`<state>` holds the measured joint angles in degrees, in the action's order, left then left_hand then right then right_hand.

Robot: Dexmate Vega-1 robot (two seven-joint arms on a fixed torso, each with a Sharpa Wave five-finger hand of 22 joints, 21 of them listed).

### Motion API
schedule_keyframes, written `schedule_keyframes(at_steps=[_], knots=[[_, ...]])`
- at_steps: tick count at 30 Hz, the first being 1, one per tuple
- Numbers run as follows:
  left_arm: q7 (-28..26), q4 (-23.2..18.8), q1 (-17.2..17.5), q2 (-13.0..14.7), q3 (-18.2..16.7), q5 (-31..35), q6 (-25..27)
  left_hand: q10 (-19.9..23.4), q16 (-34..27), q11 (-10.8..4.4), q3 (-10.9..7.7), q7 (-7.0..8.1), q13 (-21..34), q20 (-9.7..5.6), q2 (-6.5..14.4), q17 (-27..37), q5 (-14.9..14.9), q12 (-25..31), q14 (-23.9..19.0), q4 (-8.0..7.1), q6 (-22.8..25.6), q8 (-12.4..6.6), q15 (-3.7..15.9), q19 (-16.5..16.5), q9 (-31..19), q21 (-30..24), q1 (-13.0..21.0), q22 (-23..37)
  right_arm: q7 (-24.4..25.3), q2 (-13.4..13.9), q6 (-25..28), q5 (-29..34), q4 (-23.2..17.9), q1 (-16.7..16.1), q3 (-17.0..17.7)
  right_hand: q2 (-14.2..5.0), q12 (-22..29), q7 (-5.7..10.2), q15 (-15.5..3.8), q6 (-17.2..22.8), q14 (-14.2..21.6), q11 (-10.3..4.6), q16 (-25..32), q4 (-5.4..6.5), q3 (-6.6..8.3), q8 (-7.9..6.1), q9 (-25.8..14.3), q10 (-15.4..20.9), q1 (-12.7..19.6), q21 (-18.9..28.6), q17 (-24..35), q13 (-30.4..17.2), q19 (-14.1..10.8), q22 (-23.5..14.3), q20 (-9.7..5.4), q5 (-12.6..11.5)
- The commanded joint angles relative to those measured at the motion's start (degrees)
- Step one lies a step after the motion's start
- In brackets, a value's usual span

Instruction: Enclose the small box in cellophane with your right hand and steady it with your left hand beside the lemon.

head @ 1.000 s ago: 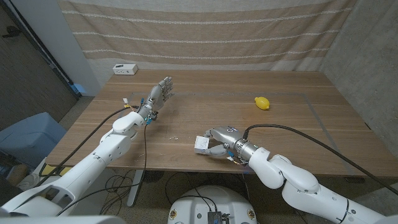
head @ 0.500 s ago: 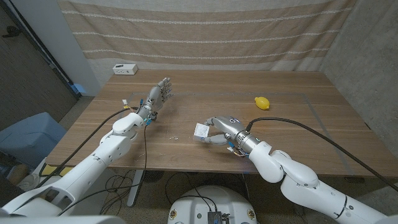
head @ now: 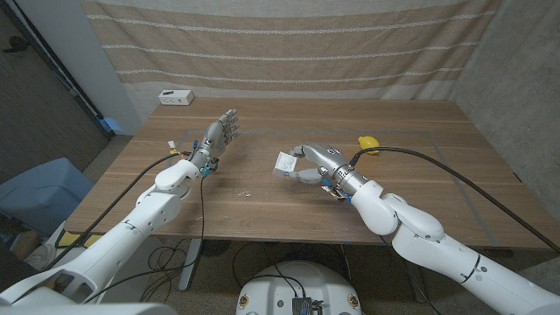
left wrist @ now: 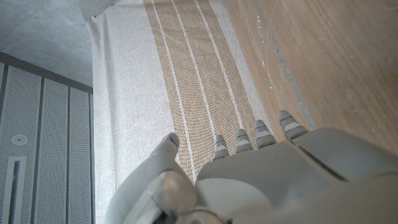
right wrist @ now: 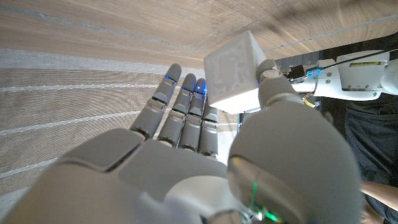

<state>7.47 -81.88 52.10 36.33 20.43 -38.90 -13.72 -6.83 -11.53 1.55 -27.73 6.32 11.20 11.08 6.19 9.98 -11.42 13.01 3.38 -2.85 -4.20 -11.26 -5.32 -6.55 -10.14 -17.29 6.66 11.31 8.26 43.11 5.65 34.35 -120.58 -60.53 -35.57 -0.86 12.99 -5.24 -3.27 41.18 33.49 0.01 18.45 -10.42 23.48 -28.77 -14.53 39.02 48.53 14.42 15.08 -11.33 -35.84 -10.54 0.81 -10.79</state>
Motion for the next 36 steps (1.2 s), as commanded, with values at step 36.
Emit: schedule_keyframes(at_steps=[36], knots=[[-11.4, -10.84, 9.03, 2.79, -4.03, 0.13, 3.11, 5.1, 0.07, 0.77, -1.97, -2.11, 0.1, 0.59, 0.84, 0.43, 0.85, 1.32, -2.02, 1.41, 5.31, -0.7, -1.37, 0.98, -0.2, -0.24, 1.6, 0.35, -3.65, -8.41, -14.51, -8.7, 27.92, 23.86, -5.63, -8.07, -0.66, 3.69, -3.9, 13.05, 0.49, -0.41, 0.21, 1.84, 0.75, -1.19, -0.47, 1.3, 8.44, 0.45, 0.35, -0.39, -0.11, -0.34, -0.5, 0.28]])
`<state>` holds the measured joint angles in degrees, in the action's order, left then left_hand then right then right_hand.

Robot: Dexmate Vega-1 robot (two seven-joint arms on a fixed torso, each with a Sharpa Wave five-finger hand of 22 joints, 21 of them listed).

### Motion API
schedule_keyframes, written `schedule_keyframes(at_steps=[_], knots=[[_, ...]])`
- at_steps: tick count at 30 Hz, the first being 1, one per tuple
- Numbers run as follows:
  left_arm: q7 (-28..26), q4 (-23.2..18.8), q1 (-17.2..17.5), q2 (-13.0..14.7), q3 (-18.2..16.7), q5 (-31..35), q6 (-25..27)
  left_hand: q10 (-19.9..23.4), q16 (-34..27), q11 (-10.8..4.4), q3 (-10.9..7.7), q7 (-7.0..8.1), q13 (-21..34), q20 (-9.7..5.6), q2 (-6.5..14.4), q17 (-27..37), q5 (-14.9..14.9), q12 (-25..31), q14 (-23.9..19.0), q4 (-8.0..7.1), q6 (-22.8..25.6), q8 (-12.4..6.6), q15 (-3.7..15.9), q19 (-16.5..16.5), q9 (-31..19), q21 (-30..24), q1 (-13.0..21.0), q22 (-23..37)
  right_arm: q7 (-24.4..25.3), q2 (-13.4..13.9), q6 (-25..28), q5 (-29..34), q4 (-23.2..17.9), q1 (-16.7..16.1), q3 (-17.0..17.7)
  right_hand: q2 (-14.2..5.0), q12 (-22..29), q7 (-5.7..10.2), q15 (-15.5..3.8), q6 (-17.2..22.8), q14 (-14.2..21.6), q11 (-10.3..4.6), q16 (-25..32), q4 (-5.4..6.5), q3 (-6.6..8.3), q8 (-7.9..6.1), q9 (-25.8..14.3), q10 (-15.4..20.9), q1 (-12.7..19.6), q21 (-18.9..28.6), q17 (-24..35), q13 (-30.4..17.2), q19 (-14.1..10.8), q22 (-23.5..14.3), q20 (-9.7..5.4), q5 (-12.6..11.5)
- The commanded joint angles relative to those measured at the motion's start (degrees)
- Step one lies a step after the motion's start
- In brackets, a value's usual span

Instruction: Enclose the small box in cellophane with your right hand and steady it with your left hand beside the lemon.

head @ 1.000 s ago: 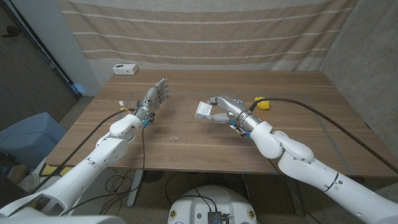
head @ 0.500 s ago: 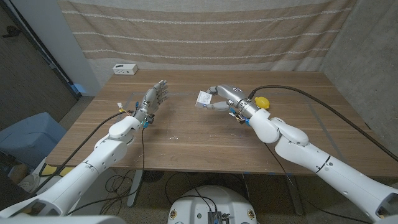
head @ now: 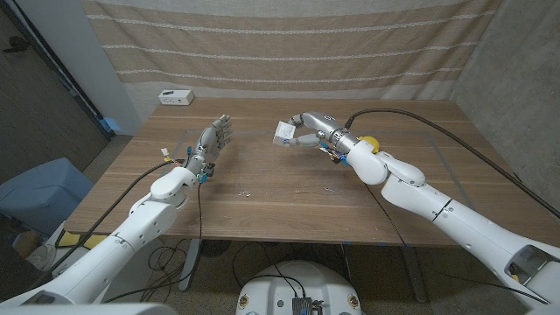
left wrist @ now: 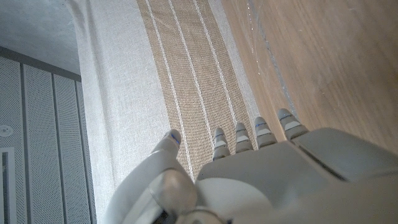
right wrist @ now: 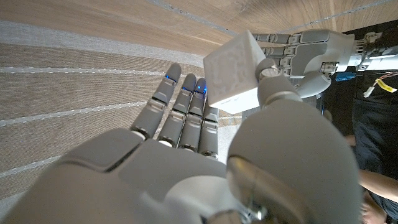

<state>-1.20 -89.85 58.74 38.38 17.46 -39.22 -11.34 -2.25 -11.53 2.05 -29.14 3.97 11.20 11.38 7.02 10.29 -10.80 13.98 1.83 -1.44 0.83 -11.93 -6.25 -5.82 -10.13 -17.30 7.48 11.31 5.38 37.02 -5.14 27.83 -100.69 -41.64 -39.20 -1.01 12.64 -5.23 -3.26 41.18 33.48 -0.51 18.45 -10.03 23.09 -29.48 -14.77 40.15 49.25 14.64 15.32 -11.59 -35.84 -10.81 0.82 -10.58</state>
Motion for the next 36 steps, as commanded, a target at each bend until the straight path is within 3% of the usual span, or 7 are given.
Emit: schedule_keyframes(at_steps=[1, 17, 20, 36], knots=[[-3.01, -3.11, 2.56, 0.77, -1.13, 0.48, 0.84, 0.56, 0.05, 0.24, -0.57, 0.23, 0.1, 0.29, -0.01, 0.12, 0.24, 0.35, -0.56, 0.03, 0.29, -0.01, -0.51, 0.25, -0.2, -0.23, 0.79, 0.35, -0.86, -2.56, -3.98, -2.44, 8.85, 5.41, -2.19, -7.93, -0.3, 3.68, -3.89, 12.97, 0.54, 0.18, 0.23, 1.46, 1.13, -0.45, -0.21, 0.24, 7.72, 0.23, 0.12, -0.13, -0.11, -0.07, -0.52, 0.07], [-5.91, -6.65, 5.09, 1.94, -2.0, 0.55, 3.22, 1.13, 0.45, 0.38, -0.74, 0.19, 0.1, 0.39, -0.2, 0.11, 0.37, 0.33, 0.14, 0.32, 0.43, 0.29, -0.2, 0.31, -0.21, -0.15, 0.96, 0.37, -1.49, -5.96, -7.05, -4.48, 21.1, 10.83, -5.89, -7.98, -0.43, 3.66, -3.73, 12.8, 0.71, 0.58, 0.22, 1.53, 1.03, -0.6, -0.09, 0.6, 7.93, 0.29, 0.14, -0.15, -0.18, -0.08, -0.52, 0.09], [-6.07, -7.03, 5.29, 2.05, -2.0, 0.52, 3.57, 1.29, 0.44, 0.31, -0.77, 0.23, 0.11, 0.31, -0.23, 0.11, 0.38, 0.35, 0.09, 0.36, 0.42, 0.34, -0.22, 0.31, -0.21, -0.13, 0.97, 0.37, -1.61, -6.31, -7.44, -4.85, 22.72, 11.37, -6.49, -8.01, -0.5, 3.66, -3.69, 12.79, 0.68, -0.07, 0.24, 1.63, 0.94, -0.68, -0.1, 0.59, 7.9, 0.29, 0.2, -0.16, -0.15, -0.08, -0.52, 0.12], [-6.33, -8.17, 5.38, 2.42, -1.71, 0.79, 4.78, 1.53, 0.47, 0.48, -0.84, 0.19, 0.12, 0.45, -0.36, 0.12, 0.44, 0.26, 0.06, 0.5, 0.43, 0.53, -0.35, 0.3, -0.22, -0.06, 1.0, 0.39, -1.19, -8.96, -8.02, -5.3, 30.29, 13.88, -9.72, -8.04, -0.69, 3.56, -3.68, 12.6, 0.62, 0.51, 0.07, 1.66, 0.92, -0.79, 0.0, 0.61, 8.08, 0.34, 0.16, -0.18, -0.18, -0.09, -0.48, 0.12]])
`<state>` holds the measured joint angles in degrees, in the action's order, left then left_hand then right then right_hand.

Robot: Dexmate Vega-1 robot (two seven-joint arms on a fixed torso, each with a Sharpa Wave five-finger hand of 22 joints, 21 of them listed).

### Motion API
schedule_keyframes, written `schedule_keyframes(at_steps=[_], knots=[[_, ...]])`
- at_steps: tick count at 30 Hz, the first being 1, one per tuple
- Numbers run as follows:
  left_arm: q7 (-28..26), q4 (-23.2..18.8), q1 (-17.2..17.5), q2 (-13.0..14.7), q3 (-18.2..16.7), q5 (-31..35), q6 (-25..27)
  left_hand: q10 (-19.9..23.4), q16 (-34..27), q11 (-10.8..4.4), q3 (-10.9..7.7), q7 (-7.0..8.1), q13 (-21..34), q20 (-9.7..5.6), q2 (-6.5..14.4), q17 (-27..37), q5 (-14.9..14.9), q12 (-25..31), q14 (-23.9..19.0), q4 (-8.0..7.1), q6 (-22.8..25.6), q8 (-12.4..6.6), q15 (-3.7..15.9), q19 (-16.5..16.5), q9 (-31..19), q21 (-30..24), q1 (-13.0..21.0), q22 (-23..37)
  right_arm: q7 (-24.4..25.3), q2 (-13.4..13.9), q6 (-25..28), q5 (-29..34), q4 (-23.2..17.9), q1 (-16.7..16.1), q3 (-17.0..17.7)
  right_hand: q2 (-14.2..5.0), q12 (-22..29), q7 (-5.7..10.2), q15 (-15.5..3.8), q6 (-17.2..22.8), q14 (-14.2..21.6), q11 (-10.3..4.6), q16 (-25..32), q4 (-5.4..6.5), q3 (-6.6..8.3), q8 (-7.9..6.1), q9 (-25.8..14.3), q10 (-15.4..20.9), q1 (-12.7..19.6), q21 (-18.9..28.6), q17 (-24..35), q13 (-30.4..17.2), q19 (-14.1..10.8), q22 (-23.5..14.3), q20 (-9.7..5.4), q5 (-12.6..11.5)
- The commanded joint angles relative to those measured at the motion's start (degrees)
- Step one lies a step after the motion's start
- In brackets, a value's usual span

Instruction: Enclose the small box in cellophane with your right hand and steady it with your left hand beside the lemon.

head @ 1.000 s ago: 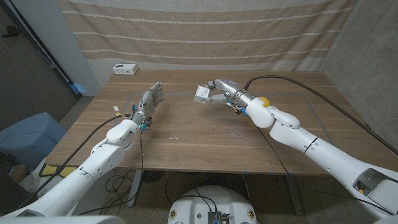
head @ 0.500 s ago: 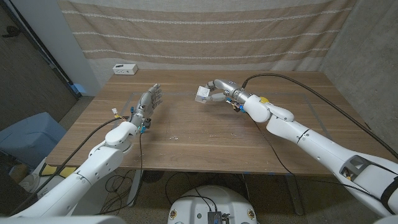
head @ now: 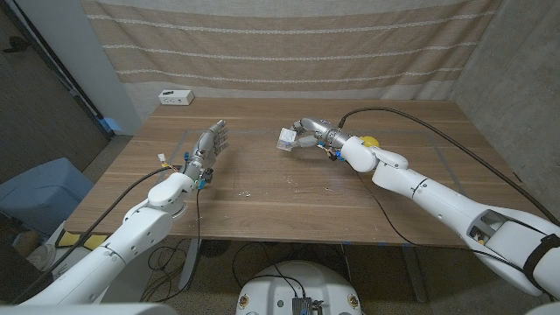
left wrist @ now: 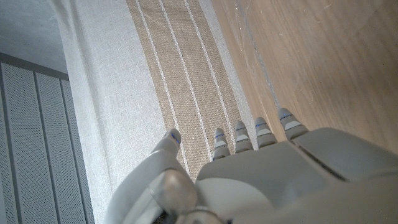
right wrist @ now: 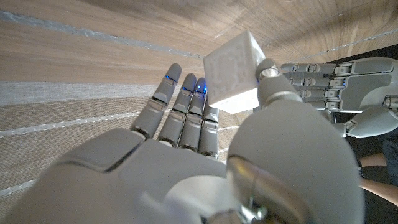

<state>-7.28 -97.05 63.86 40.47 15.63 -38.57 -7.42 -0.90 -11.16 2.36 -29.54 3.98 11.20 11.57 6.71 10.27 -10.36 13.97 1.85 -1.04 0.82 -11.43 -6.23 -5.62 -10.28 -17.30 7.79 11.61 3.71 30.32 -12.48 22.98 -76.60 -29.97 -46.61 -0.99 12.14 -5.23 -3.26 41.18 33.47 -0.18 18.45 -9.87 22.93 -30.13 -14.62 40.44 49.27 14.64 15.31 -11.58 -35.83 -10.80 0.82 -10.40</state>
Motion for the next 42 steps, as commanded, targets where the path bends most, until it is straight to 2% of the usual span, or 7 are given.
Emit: schedule_keyframes(at_steps=[1, 19, 21, 28, 31, 37, 42], knots=[[-0.19, -0.98, 0.22, 0.37, 0.14, 0.11, 0.96, 0.21, 0.1, 0.16, -0.44, 0.2, 0.12, 0.27, -0.06, 0.14, 0.0, 0.27, 0.03, 0.1, 0.45, 0.04, -0.42, 0.09, -0.08, -0.04, 0.69, 0.1, 0.73, -2.53, -0.59, -0.45, 6.72, 2.38, -2.46, -8.08, -0.2, 3.58, -3.62, 12.61, 0.61, 0.18, 0.08, 1.54, 1.06, -0.15, -0.12, 0.32, 8.03, 0.34, 0.17, -0.19, -0.16, -0.1, -0.5, -0.05], [-0.03, -0.97, 0.13, 0.44, 0.25, -0.05, 1.39, -0.07, 0.14, 0.1, -0.5, 0.24, 0.14, 0.35, -0.18, 0.16, 0.04, -0.02, 0.07, 0.2, 0.41, 0.22, -0.5, 0.04, -0.09, 0.05, 0.66, 0.12, -0.01, -5.64, 1.33, 0.92, 14.14, 7.2, -7.02, -7.91, -0.66, 3.69, -3.43, 11.6, 0.19, 0.29, -0.46, 1.57, 1.02, 0.25, 0.45, -0.32, 8.2, 0.41, -0.04, -0.22, -0.21, -0.11, -0.41, -0.04], [0.09, -0.86, 0.01, 0.42, 0.32, -0.01, 1.36, -0.1, 0.14, 0.06, -0.5, 0.25, 0.14, 0.35, -0.2, 0.16, 0.04, -0.05, 0.06, 0.22, 0.41, 0.24, -0.49, 0.06, -0.09, 0.05, 0.65, 0.12, -1.15, -5.68, 1.4, 0.33, 14.46, 7.58, -7.24, -7.66, -0.88, 3.88, -3.06, 9.14, -0.23, 0.39, -0.82, 2.04, 0.67, 1.4, 0.9, -0.85, 7.49, 0.4, -0.15, -0.24, -0.16, -0.1, -0.27, 0.05], [0.64, -0.38, -0.71, 0.34, 0.64, -0.08, 1.64, -0.11, 0.14, 0.1, -0.51, 0.27, 0.14, 0.38, -0.25, 0.17, 0.05, -0.11, 0.02, 0.25, 0.48, 0.26, -0.46, 0.08, -0.1, 0.07, 0.63, 0.13, -4.79, -4.98, 4.02, -2.03, 13.12, 7.65, -6.94, -5.89, -1.9, 6.49, -1.64, -3.6, -3.11, 1.29, -3.04, 3.79, -2.02, 8.75, 3.32, -7.33, 2.85, -0.48, -0.73, -0.28, 1.83, 0.02, 0.93, -0.19], [1.15, 0.04, -1.2, 0.24, 0.87, -0.15, 1.67, -0.11, 0.14, 0.1, -0.51, 0.23, 0.15, 0.4, -0.27, 0.17, 0.06, -0.13, 0.02, 0.26, 0.46, 0.27, -0.47, 0.05, -0.1, 0.09, 0.63, 0.13, -6.35, -4.78, 4.73, -3.65, 13.07, 7.63, -6.52, -5.15, -2.0, 6.28, -0.95, -5.92, -4.47, 1.69, -3.6, 4.16, -3.25, 10.35, 3.56, -9.63, 1.38, -0.65, -0.66, -0.28, 2.14, 0.04, 1.13, -0.25], [1.8, 0.7, -1.97, 0.21, 1.19, -0.22, 1.89, -0.15, 0.13, 0.06, -0.5, 0.27, 0.15, 0.44, -0.31, 0.18, 0.06, -0.19, -0.03, 0.27, 0.4, 0.33, -0.53, 0.09, -0.1, 0.1, 0.59, 0.14, -8.8, -3.35, 5.43, -6.98, 11.24, 6.93, -5.1, -1.29, -1.72, 6.26, -0.15, -12.46, -6.15, 2.05, -4.82, 6.04, -7.56, 14.59, 3.72, -13.86, -5.0, -1.28, -1.05, -0.26, 3.25, 0.09, 2.33, -0.91], [2.3, 1.28, -2.53, 0.11, 1.4, -0.4, 2.03, -0.15, 0.12, 0.13, -0.51, 0.25, 0.16, 0.49, -0.35, 0.18, 0.06, -0.24, -0.06, 0.29, 0.35, 0.38, -0.58, 0.11, -0.1, 0.11, 0.56, 0.14, -10.76, -2.47, 5.54, -10.56, 10.32, 6.3, -3.44, 1.0, -1.8, 5.97, 1.7, -15.9, -8.91, 2.43, -6.05, 7.22, -10.23, 16.92, 3.68, -17.06, -9.16, -2.23, -1.29, -0.25, 5.6, 0.06, 3.72, -1.67]])
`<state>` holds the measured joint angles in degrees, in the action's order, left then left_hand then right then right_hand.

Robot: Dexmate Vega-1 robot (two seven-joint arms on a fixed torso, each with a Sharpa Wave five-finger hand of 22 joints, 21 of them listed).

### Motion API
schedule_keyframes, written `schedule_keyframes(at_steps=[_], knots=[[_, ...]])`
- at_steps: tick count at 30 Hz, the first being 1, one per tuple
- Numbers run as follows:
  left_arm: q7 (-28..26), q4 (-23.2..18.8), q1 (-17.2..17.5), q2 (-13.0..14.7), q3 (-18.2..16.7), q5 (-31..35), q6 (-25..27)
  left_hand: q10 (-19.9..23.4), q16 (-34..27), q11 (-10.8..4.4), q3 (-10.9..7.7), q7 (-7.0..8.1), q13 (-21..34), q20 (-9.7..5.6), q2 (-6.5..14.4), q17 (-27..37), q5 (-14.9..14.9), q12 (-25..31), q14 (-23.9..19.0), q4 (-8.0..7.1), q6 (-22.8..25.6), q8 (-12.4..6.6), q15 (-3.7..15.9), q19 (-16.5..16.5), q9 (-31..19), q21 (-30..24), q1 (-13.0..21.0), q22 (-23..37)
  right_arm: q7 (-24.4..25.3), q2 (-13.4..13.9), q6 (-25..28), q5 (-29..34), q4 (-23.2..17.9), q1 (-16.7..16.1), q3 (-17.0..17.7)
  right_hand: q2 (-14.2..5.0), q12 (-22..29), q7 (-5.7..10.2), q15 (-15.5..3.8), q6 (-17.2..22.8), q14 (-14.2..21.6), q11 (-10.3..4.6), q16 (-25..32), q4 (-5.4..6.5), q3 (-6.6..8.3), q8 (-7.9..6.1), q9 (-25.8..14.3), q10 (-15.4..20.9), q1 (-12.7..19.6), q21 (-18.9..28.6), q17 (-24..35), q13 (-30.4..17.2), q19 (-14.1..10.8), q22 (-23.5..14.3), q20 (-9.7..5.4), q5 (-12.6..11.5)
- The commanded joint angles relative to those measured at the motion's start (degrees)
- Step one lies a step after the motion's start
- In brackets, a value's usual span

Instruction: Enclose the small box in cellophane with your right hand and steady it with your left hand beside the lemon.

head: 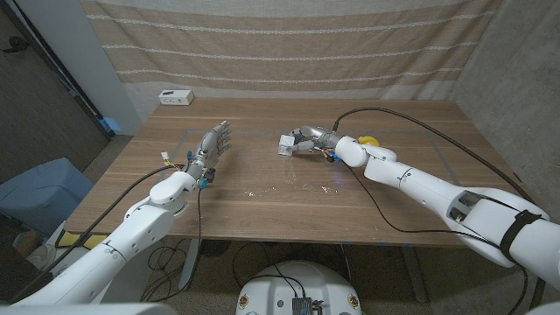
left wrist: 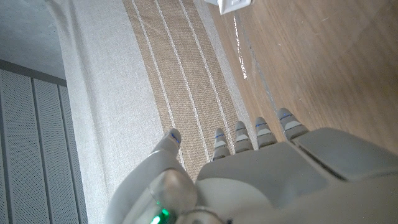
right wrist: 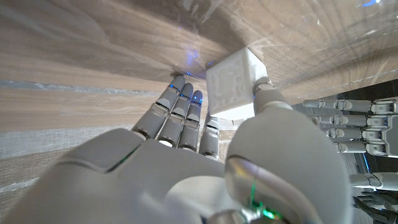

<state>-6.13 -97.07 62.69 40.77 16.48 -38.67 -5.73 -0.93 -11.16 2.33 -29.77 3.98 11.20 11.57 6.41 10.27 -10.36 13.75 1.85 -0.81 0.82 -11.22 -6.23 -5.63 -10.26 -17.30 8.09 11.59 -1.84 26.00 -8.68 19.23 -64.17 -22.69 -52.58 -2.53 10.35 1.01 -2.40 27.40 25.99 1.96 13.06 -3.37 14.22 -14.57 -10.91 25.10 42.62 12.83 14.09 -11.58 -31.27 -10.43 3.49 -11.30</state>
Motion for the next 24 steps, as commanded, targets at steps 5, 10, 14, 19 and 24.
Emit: schedule_keyframes(at_steps=[5, 10, 14, 19, 24], knots=[[1.59, 1.85, -1.83, -0.31, 0.76, -0.43, 0.38, -0.25, 0.14, 0.11, -0.28, 0.29, 0.16, 0.48, -0.07, 0.19, 0.07, -0.1, -0.04, 0.07, 0.35, 0.19, -0.61, 0.13, -0.12, 0.13, 0.24, 0.16, -6.74, 2.25, -2.81, -11.73, -0.77, -1.69, 4.59, 4.57, 0.33, -0.39, 1.86, -3.35, -2.49, 0.84, -0.86, 2.26, -4.11, 2.33, -0.11, -2.81, -6.97, -0.74, -0.13, -0.28, 2.18, -0.36, 1.81, -1.13], [2.19, 2.51, -2.41, -0.49, 1.04, -0.5, 0.28, -0.17, 0.09, 0.08, -0.28, 0.3, 0.17, 0.51, -0.1, 0.2, 0.07, -0.1, -0.19, 0.08, 0.33, 0.22, -0.72, 0.23, -0.12, 0.11, 0.21, 0.17, -6.52, 1.4, -7.02, -17.07, 1.45, -2.79, 7.35, 5.14, 0.87, -0.88, 2.45, -2.81, -2.22, 1.89, -0.54, 4.08, -5.92, 2.34, -0.23, -2.19, -10.97, -0.8, -0.08, -0.3, 2.73, -0.43, 2.39, -1.46], [2.31, 2.83, -2.68, -0.65, 1.15, -0.48, 0.15, -0.23, 0.08, 0.08, -0.28, 0.28, 0.17, 0.54, -0.11, 0.21, 0.07, -0.16, -0.23, 0.08, 0.37, 0.22, -0.61, 0.23, -0.12, 0.12, 0.18, 0.17, -1.46, 1.71, -5.14, -17.03, -1.5, -4.69, 9.22, 0.57, 1.48, -1.5, 2.02, -0.11, -0.15, 1.73, 0.33, 2.79, -3.38, 1.77, -0.19, -0.26, -7.57, -0.09, -0.37, -0.2, 1.26, -0.43, 1.85, -2.87], [2.41, 3.05, -2.82, -0.68, 1.18, -0.48, 0.01, -0.22, 0.06, 0.0, -0.28, 0.27, 0.17, 0.56, -0.14, 0.21, 0.07, -0.19, -0.29, 0.08, 0.37, 0.24, -0.65, 0.22, -0.12, 0.14, 0.14, 0.18, 3.22, 1.78, -3.76, -16.65, -3.19, -5.78, 10.74, -3.18, 1.64, -1.06, 0.8, 1.38, 1.14, 1.4, 0.83, -0.56, -0.38, 1.74, -0.14, 1.11, -1.6, 0.45, -0.69, -0.11, -0.2, -0.4, 0.75, -3.19], [2.45, 3.18, -2.91, -0.73, 1.2, -0.54, 0.0, -0.17, 0.07, 0.03, -0.28, 0.31, 0.18, 0.54, -0.16, 0.22, 0.07, -0.2, -0.31, 0.08, 0.38, 0.25, -0.65, 0.26, -0.12, 0.15, 0.11, 0.18, 6.2, 0.82, -5.36, -17.61, -1.67, -5.89, 12.01, -3.98, 1.58, -0.74, 0.56, 1.71, 1.43, 0.88, 1.06, -1.34, 0.13, 1.8, -0.14, 1.28, -0.35, 0.54, -0.62, -0.09, -0.47, -0.4, 0.43, -2.97]])
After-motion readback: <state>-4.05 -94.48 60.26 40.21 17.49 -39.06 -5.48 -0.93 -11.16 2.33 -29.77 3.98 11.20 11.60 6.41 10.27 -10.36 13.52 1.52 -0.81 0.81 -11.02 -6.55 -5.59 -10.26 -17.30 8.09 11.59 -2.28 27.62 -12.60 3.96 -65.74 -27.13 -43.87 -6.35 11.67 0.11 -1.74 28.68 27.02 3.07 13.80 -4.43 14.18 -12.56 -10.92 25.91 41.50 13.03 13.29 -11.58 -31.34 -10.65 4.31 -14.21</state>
